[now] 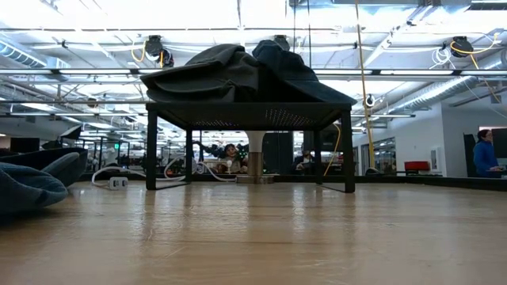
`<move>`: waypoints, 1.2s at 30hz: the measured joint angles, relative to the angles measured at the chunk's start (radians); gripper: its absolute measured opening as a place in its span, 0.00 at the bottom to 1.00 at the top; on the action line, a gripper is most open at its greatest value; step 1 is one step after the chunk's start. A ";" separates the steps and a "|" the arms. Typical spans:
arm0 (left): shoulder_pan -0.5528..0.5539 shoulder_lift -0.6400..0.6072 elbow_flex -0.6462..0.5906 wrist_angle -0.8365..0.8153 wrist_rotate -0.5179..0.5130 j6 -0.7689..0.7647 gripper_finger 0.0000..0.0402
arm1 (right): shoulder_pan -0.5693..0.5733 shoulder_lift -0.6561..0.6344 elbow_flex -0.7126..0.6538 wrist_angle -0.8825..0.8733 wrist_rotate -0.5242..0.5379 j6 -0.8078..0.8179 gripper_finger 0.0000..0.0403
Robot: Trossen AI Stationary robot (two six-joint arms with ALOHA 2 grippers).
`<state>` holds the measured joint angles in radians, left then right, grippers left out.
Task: Pick & Place hat
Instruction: Stack the bottom blue cap on the blue cap on the shelf
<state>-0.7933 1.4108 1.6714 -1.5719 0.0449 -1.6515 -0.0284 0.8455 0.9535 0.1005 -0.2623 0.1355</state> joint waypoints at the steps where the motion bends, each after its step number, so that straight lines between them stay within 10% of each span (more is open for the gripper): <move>1: -0.015 0.004 0.000 0.001 -0.010 -0.017 0.33 | 0.000 0.000 0.000 0.000 0.000 0.009 0.42; 17: -0.073 0.152 -0.033 0.003 -0.032 -0.082 0.68 | 0.005 0.006 0.000 0.000 0.000 0.040 0.42; 36: -0.095 0.154 -0.513 0.430 0.094 -0.131 0.68 | 0.057 0.037 0.000 -0.001 -0.001 0.037 0.42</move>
<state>-0.8883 1.5646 1.1588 -1.1422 0.1388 -1.7827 0.0284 0.8825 0.9539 0.0998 -0.2635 0.1722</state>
